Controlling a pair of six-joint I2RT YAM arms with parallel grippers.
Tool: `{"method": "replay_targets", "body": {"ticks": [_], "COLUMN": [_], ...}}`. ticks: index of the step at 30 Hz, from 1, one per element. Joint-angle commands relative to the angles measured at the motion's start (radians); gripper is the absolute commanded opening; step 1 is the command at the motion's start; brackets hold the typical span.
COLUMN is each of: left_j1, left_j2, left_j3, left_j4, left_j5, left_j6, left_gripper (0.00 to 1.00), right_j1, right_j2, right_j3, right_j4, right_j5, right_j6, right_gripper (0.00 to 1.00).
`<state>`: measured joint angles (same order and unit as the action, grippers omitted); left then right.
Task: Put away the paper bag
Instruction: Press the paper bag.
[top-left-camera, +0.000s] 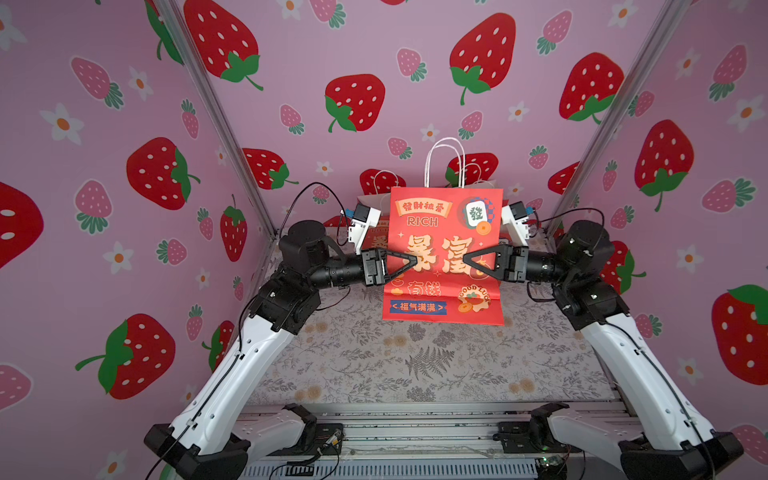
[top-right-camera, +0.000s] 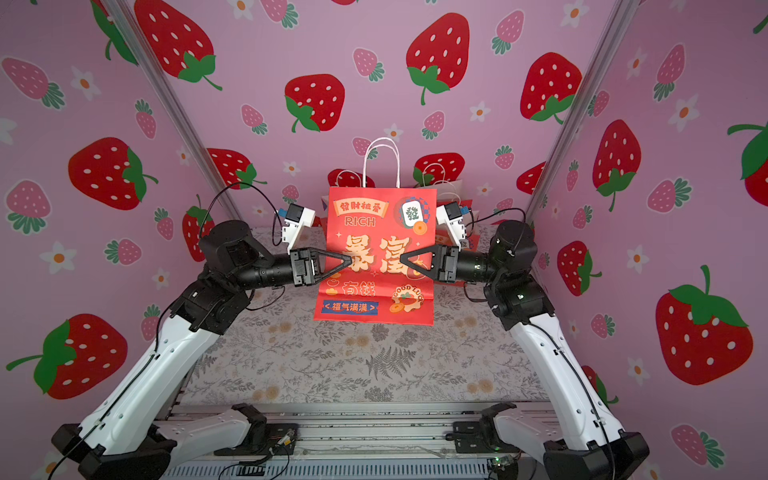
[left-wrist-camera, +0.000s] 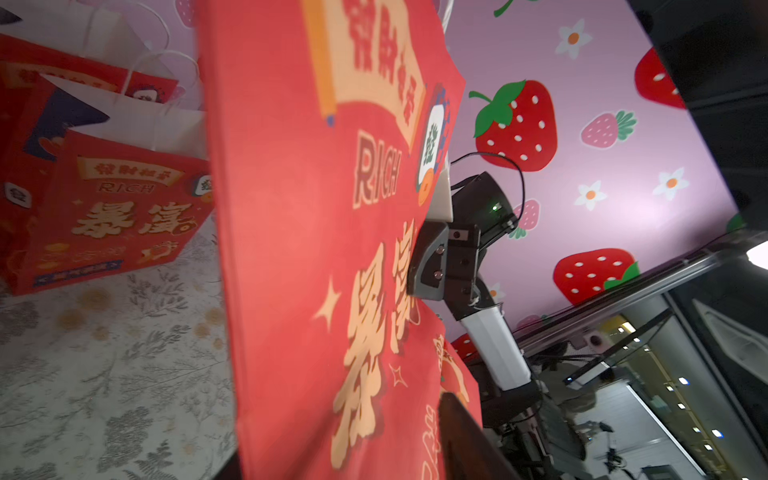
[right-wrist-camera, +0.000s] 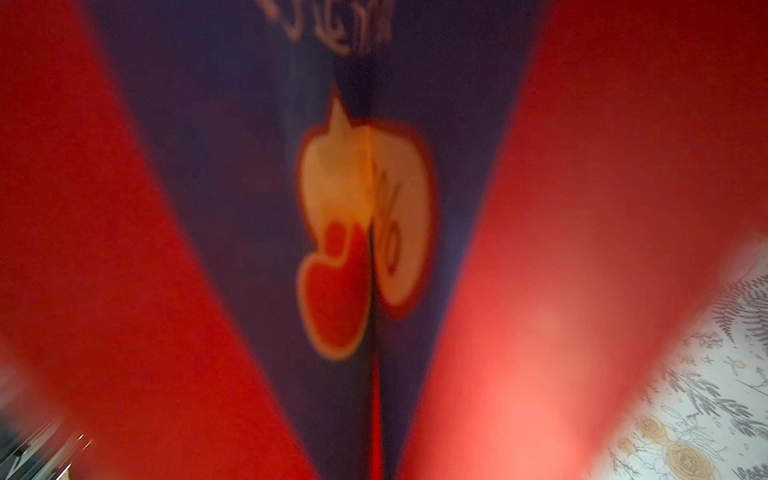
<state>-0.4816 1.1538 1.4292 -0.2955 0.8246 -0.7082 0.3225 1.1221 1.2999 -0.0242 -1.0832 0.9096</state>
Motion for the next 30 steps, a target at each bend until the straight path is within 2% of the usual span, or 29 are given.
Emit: {"method": "replay_targets", "body": {"ticks": [1,5,7,10,16,20,23,27,30], "left_j1": [0.005,0.009,0.012,0.018,0.020,0.020,0.007,-0.013,-0.027], "left_j2": [-0.037,-0.062,-0.071,-0.072,-0.044,-0.023,-0.009,-0.005,-0.005], "left_j3": [0.036,0.012,0.012,0.016,-0.020,-0.030,-0.039,-0.055,-0.064], "left_j4": [-0.135,-0.133,-0.138,-0.136,0.039,0.138,0.198,0.224,0.233], "left_j5": [-0.040,-0.041,-0.035,-0.020,0.077,0.114,0.135,0.140,0.150], "left_j6": [0.122,0.126,0.136,0.144,0.040,-0.021,-0.053,-0.065,-0.070], "left_gripper": [0.73,0.86,0.89,0.94,0.99,0.99,0.94,0.86,0.84], "right_j1": [-0.044,-0.076,-0.082,-0.080,-0.077,-0.063,-0.063,-0.062,-0.062], "right_j2": [-0.007,0.012,0.023,0.032,0.025,0.027,0.024,0.030,0.038], "right_j3": [0.041,0.084,0.109,0.116,0.134,0.134,0.131,0.110,0.111], "right_j4": [-0.044,-0.121,-0.179,-0.143,-0.082,-0.054,-0.038,0.081,0.083], "right_j5": [-0.021,-0.067,-0.085,-0.148,-0.228,-0.227,-0.203,-0.180,-0.159], "right_j6": [-0.034,-0.080,-0.109,-0.072,-0.017,0.005,0.018,0.103,0.101], "right_gripper": [0.00,0.00,0.00,0.00,0.00,0.00,0.00,0.00,0.00]}}
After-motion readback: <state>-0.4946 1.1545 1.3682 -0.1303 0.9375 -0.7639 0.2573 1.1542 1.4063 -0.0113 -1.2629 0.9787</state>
